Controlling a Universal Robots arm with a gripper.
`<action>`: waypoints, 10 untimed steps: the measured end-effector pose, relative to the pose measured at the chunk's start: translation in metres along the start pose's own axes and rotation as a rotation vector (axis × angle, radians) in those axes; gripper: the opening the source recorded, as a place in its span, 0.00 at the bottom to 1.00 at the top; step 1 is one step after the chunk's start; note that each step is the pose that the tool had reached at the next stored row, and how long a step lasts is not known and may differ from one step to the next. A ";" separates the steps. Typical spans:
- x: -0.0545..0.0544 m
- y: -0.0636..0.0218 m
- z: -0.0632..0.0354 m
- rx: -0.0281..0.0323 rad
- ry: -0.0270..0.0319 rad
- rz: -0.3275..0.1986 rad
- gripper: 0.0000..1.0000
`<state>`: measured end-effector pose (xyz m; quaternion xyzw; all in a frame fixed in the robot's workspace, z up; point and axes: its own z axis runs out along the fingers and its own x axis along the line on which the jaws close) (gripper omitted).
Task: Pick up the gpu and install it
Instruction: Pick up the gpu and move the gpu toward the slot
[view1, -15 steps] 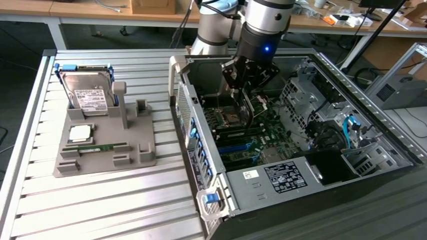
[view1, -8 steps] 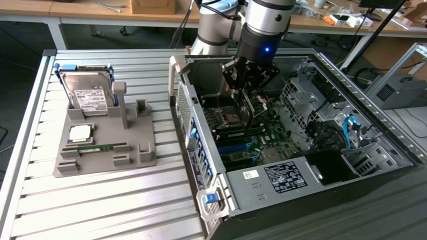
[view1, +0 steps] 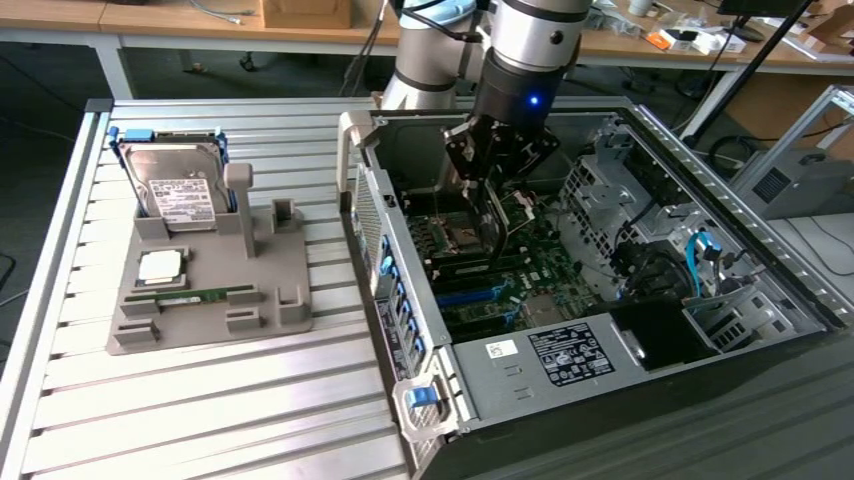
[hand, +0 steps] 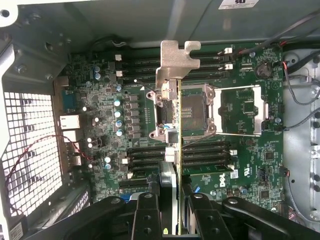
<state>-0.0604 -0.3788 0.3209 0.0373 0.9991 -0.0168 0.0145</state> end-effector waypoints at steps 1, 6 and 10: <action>0.000 0.0000 0.0005 0.0001 0.0000 0.000 0.27; 0.000 0.0001 0.0017 0.0005 0.0000 0.000 0.27; -0.001 0.0002 0.0031 0.0009 -0.0001 0.000 0.27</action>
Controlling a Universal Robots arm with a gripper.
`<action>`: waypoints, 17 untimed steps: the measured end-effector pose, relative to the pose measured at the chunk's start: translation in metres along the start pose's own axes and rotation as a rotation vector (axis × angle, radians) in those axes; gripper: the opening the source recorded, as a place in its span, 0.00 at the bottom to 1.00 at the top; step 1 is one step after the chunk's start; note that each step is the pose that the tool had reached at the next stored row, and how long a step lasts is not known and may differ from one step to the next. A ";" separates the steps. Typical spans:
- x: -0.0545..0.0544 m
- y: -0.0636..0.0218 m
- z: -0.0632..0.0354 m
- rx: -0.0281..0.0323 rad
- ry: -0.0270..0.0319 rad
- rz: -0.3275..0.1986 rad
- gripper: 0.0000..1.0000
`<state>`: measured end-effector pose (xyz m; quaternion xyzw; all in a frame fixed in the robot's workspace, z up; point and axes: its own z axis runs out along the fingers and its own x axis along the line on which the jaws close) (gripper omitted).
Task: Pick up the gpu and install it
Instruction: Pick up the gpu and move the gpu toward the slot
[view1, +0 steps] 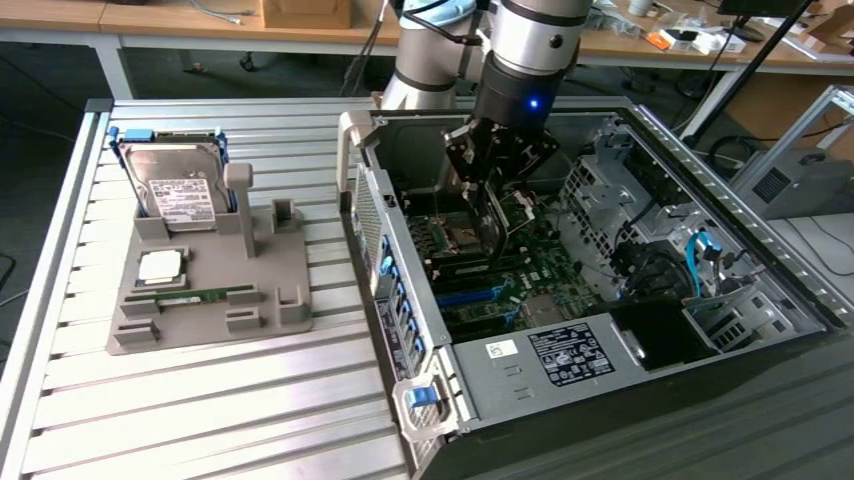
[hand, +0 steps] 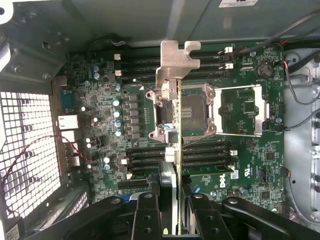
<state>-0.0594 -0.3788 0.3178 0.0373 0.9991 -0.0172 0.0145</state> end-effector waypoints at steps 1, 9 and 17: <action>0.000 0.0000 0.0004 0.0001 0.0000 0.000 0.27; -0.005 0.0005 0.0033 0.0010 0.0000 0.000 0.27; -0.010 0.0009 0.0051 0.0014 -0.0001 0.000 0.27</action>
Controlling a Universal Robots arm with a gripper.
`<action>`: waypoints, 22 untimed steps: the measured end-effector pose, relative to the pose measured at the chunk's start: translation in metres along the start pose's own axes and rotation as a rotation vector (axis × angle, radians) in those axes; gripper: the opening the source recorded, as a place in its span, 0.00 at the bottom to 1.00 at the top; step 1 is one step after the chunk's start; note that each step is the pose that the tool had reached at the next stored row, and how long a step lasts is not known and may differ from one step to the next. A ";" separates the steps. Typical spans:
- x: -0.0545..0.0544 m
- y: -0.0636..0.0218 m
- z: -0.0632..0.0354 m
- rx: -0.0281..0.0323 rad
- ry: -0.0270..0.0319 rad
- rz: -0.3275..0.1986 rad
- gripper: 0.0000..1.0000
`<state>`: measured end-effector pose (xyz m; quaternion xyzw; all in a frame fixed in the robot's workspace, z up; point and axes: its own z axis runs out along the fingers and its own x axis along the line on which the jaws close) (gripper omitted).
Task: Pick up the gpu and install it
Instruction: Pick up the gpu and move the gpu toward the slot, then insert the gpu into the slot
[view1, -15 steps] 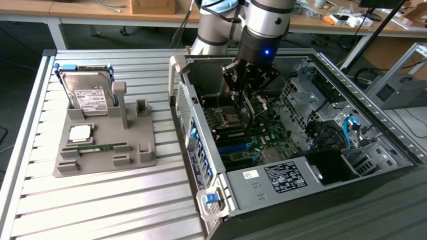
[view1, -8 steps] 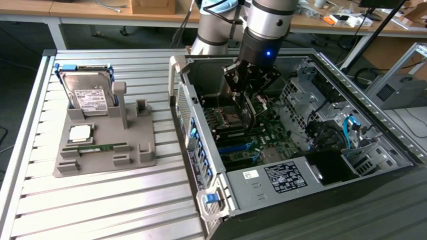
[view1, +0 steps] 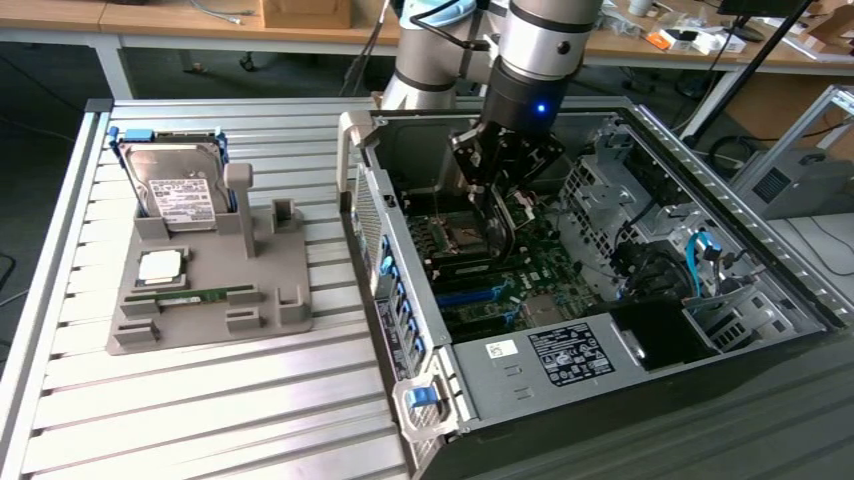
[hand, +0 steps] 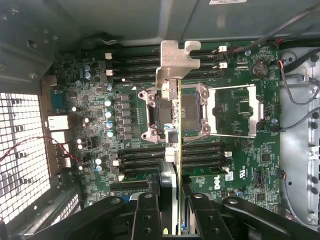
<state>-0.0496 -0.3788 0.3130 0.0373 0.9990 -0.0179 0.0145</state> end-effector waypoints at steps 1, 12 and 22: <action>0.000 0.0000 0.0000 -0.0001 0.0000 0.000 0.27; 0.000 0.0000 0.0000 0.0000 0.0000 0.000 0.27; 0.000 0.0001 0.0001 -0.0031 -0.0034 -0.099 0.27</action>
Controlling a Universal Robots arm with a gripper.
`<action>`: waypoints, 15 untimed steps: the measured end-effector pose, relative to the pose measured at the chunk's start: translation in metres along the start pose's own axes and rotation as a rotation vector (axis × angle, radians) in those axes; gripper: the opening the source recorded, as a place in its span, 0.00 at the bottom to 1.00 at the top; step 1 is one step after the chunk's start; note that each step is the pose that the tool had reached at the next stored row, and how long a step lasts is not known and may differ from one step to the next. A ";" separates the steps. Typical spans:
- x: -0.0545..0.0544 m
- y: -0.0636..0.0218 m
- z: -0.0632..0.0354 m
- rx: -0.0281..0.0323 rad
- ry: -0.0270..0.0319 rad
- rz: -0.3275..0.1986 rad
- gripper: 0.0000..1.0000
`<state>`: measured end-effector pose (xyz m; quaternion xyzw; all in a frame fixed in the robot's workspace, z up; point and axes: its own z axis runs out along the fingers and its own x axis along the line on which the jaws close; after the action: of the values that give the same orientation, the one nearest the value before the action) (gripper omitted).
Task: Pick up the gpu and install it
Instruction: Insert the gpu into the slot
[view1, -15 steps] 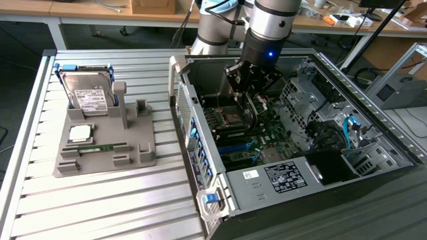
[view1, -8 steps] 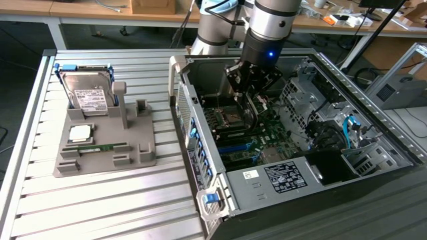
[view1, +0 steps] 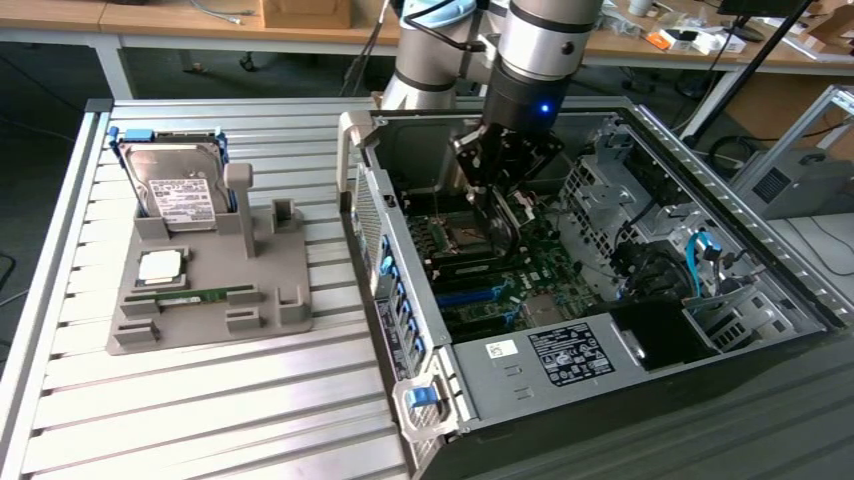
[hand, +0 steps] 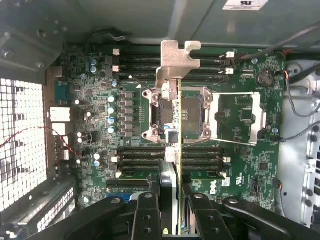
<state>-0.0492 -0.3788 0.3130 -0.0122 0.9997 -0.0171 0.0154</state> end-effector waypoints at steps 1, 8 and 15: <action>0.000 0.0000 0.0000 -0.0002 -0.0003 -0.010 0.27; 0.000 0.0000 0.0000 -0.0025 -0.0029 -0.085 0.27; 0.000 0.0000 0.0001 -0.0038 -0.0044 -0.125 0.27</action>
<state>-0.0491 -0.3788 0.3129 -0.0747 0.9969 -0.0161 0.0164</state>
